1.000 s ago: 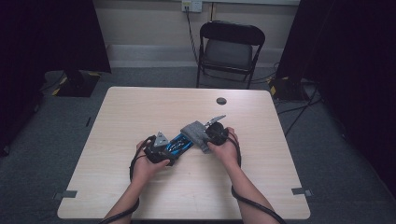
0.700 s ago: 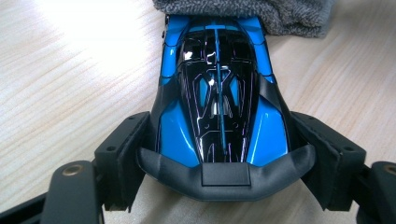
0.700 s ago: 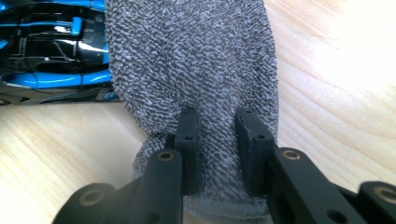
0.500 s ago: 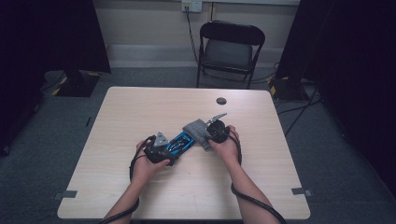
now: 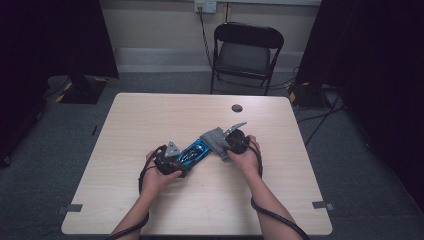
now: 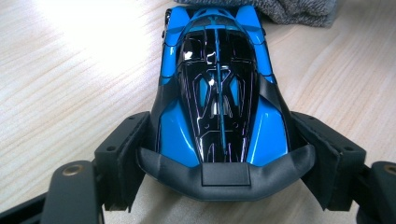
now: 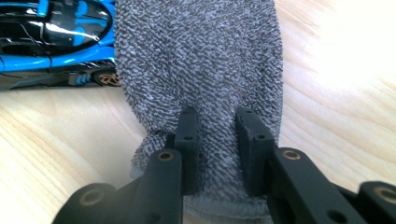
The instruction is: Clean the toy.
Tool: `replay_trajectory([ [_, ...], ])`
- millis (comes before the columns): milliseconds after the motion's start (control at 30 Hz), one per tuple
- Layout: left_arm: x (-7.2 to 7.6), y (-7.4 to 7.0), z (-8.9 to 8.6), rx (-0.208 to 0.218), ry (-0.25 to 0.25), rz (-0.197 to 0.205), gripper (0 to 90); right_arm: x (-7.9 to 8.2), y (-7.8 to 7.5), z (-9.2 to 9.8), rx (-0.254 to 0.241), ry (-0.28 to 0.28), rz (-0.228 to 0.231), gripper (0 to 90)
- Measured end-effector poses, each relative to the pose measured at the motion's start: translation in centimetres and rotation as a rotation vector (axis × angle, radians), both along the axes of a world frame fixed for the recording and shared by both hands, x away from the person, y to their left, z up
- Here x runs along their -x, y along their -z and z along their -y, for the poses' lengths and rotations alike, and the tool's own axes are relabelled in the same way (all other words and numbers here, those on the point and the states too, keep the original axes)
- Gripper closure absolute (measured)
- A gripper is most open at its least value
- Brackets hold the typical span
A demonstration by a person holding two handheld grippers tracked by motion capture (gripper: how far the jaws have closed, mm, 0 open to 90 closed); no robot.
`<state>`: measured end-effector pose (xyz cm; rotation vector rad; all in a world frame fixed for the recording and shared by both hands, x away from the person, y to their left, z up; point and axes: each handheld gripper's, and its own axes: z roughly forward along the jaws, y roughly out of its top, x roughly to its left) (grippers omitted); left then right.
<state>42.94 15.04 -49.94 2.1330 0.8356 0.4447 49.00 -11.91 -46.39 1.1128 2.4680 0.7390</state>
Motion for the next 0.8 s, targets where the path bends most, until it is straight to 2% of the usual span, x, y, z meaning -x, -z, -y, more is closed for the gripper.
replay_trajectory([
  [267,0.1,0.0,0.1,0.006,-0.004,-0.002,24.4,0.5,-0.2,1.3,0.015,0.015,0.011,72.5],
  [433,0.1,0.0,0.1,0.0,-0.007,0.004,24.4,1.4,-0.6,2.9,-0.003,0.035,0.022,72.5],
  [667,0.3,0.0,0.1,-0.005,-0.012,0.015,24.0,2.6,-0.7,4.0,-0.015,0.03,0.038,72.4],
  [800,0.3,0.0,0.0,0.007,-0.009,0.017,23.0,3.3,-0.8,4.5,-0.027,0.037,0.039,72.4],
])
